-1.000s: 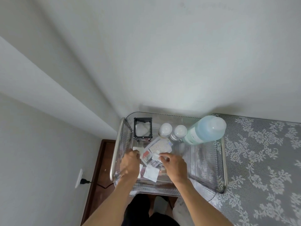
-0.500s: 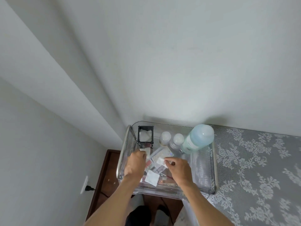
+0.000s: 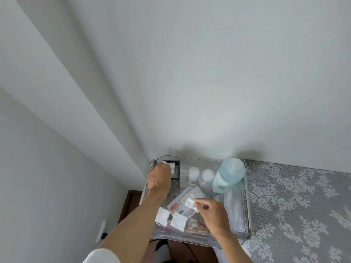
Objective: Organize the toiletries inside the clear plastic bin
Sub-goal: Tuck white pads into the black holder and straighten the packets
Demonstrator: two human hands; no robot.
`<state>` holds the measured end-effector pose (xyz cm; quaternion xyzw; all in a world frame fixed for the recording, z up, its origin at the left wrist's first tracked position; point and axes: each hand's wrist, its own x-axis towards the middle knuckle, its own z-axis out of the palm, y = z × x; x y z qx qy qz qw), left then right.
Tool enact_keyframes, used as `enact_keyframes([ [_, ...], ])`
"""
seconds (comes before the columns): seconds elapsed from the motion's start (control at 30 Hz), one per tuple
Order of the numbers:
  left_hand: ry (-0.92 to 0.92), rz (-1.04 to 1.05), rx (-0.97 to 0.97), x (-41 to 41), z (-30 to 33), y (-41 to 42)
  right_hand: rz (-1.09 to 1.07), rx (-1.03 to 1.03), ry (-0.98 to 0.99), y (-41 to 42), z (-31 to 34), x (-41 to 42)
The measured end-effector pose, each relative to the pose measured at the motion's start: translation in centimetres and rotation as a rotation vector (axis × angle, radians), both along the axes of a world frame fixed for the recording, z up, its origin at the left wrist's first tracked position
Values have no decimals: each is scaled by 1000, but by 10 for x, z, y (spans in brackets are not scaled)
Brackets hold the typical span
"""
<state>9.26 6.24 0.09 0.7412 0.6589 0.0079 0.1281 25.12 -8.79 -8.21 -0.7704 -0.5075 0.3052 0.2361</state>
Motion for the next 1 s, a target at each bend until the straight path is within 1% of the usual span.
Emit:
enact_keyframes([
  [0.2, 33, -16, -103, 8, -14, -3, 6, 22, 30, 7, 13, 4],
  [0.27, 2, -46, -85, 8, -15, -4, 7, 57, 42, 15, 22, 6],
  [0.33, -134, -73, -8, 3, -11, -6, 10, 98, 66, 29, 33, 6],
  [0.4, -274, -117, 160, -8, -7, -13, 26, 132, 75, 47, 45, 6],
  [0.47, -318, -130, 300, -26, -5, -20, 52, 161, 71, 68, 57, 3],
  [0.5, -323, -104, 323, -36, -5, -24, 64, 173, 68, 79, 62, 0],
  [0.57, -301, -46, 304, -57, -8, -31, 98, 174, 57, 100, 68, -6],
  [0.63, -267, -2, 231, -75, -13, -39, 142, 153, 29, 116, 68, -13],
  [0.73, -278, 40, 166, -89, -20, -48, 211, 121, -12, 132, 61, -24],
  [0.87, -308, 65, 166, -88, -23, -49, 258, 52, -70, 139, 53, -34],
  [1.0, -294, 77, 177, -88, -26, -50, 317, 50, -194, 144, 49, -41],
])
